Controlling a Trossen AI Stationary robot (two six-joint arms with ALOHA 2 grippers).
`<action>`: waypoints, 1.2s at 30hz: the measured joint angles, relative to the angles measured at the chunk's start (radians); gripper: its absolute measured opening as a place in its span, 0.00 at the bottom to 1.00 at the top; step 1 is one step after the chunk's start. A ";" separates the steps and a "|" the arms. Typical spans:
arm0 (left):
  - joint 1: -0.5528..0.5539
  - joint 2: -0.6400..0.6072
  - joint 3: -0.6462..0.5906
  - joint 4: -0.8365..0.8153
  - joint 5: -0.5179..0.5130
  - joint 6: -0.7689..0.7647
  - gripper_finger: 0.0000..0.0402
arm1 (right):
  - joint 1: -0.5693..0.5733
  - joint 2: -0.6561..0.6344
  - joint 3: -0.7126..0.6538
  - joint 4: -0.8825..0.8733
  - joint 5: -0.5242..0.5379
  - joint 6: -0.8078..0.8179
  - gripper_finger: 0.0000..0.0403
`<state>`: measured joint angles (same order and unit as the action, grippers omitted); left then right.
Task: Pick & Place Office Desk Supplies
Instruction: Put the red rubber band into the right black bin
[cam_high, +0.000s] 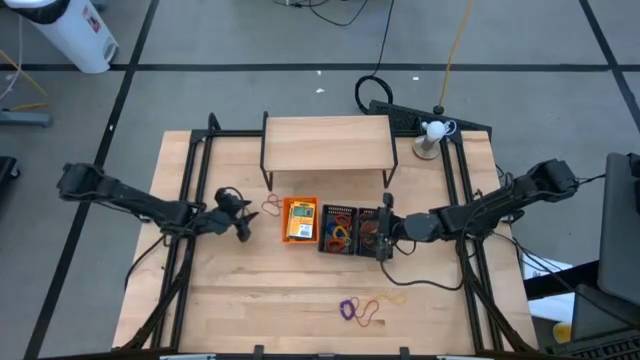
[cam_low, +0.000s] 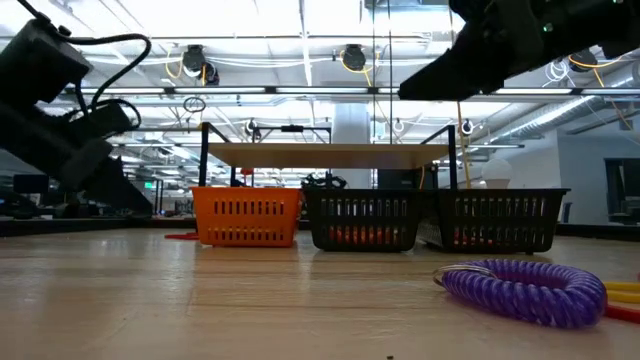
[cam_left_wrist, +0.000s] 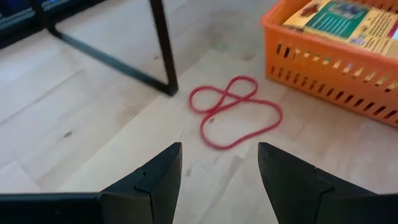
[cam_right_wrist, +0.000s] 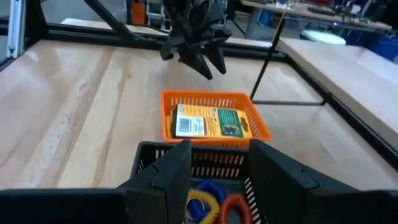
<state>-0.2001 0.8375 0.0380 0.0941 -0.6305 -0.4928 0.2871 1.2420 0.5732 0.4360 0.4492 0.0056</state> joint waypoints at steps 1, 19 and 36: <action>0.000 0.019 0.000 0.029 -0.004 0.013 0.53 | 0.000 0.004 0.000 0.009 0.000 -0.006 0.37; 0.000 0.435 0.000 0.433 -0.006 0.031 0.53 | 0.000 0.018 0.000 0.054 0.000 -0.029 0.37; 0.013 0.711 0.001 0.693 -0.006 -0.008 0.53 | 0.000 0.017 0.000 0.062 0.000 -0.044 0.37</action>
<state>-0.1874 1.5488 0.0391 0.7869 -0.6360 -0.5011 0.2874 1.2594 0.5732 0.4977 0.4492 -0.0387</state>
